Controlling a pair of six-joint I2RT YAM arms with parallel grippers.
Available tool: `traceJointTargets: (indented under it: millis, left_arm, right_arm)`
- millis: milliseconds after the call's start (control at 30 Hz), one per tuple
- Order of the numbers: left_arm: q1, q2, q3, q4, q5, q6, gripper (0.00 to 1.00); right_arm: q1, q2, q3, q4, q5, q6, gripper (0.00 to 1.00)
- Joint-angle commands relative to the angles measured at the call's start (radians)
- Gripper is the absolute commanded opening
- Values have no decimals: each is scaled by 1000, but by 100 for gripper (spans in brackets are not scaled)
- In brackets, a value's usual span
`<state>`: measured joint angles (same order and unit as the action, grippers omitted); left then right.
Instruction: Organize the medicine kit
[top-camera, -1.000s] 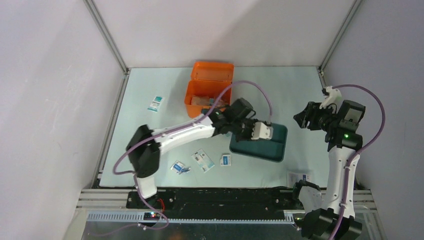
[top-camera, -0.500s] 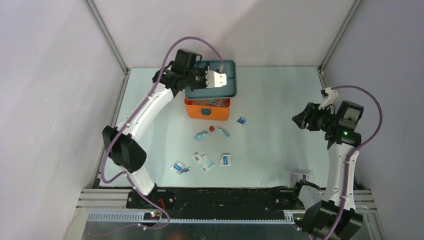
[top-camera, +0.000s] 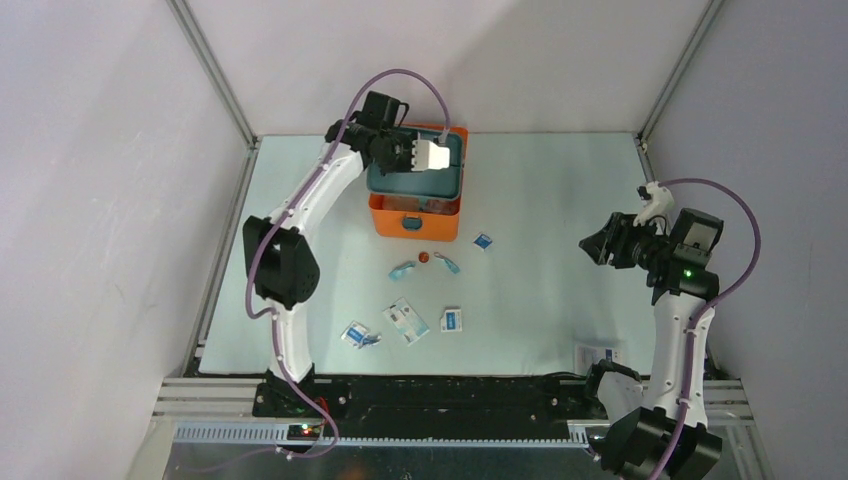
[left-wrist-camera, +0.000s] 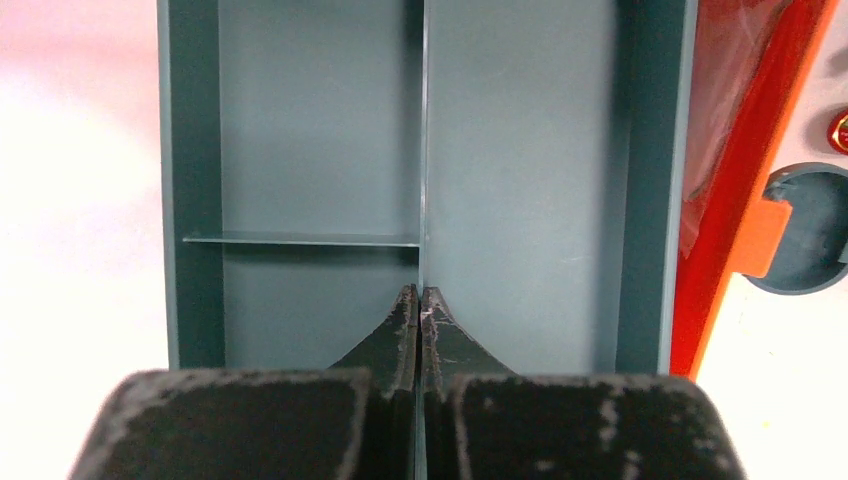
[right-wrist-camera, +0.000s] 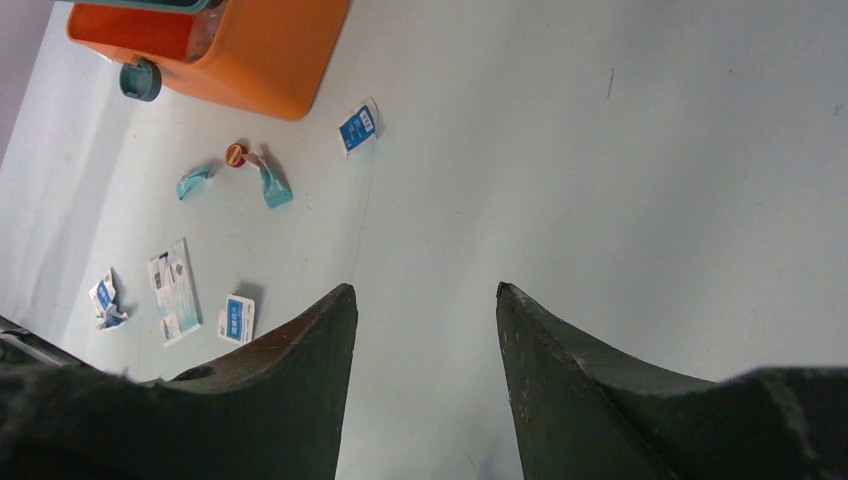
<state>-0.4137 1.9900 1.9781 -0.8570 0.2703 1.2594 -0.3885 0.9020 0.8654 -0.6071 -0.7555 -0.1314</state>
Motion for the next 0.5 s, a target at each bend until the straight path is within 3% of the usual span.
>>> traceJointTargets:
  millis: [0, 467]
  left_arm:
    - [27, 29, 91, -22, 79, 26, 0]
    - [50, 61, 77, -58, 236, -19, 0]
  right_arm:
    - [-4, -19, -9, 17, -26, -11, 58]
    - [-4, -9, -32, 28, -22, -18, 58]
